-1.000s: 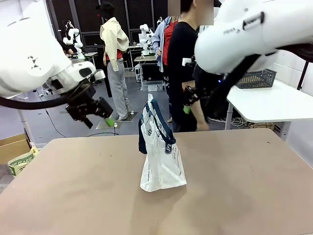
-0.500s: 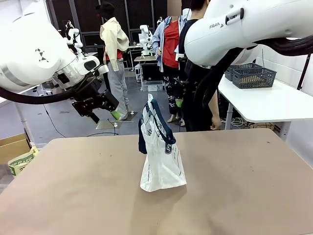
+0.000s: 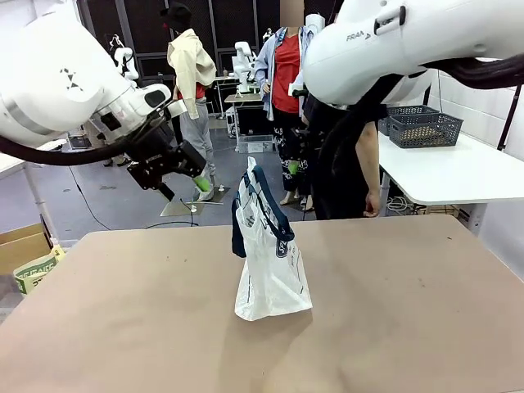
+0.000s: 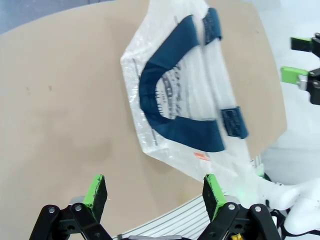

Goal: Transfer purchased items from the store into the shopping bag.
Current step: Open the Reusable shopping bag in the center of the table.

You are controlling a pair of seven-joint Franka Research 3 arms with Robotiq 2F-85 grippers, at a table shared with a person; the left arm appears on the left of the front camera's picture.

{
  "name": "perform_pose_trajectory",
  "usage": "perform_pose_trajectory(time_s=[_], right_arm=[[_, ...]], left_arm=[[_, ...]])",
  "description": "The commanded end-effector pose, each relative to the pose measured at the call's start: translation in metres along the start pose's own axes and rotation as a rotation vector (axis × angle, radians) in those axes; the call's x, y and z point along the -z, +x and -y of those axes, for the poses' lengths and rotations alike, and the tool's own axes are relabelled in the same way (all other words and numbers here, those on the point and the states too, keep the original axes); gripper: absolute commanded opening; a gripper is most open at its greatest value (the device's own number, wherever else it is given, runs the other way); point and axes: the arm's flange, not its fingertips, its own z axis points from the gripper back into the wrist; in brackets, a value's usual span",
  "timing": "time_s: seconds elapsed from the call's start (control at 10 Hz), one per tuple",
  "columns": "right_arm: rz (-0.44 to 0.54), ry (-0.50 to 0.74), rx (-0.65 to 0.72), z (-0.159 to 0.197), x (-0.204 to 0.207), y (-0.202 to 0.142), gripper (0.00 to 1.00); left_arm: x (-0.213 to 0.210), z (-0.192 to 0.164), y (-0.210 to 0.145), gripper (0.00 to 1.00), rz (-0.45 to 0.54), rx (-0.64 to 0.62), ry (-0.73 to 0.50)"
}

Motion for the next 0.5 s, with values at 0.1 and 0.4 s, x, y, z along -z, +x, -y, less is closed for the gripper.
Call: perform_pose_trajectory(time_s=[0.1, 0.4], right_arm=[[-0.043, 0.047, 0.106, -0.016, 0.004, 0.044, 1.0], [-0.101, 0.072, 0.093, -0.029, 0.03, 0.068, 1.0]], left_arm=[[0.003, 0.008, 0.004, 1.0, -0.03, -0.071, -0.049], [0.018, 0.004, 0.0, 1.0, -0.039, -0.136, -0.08]])
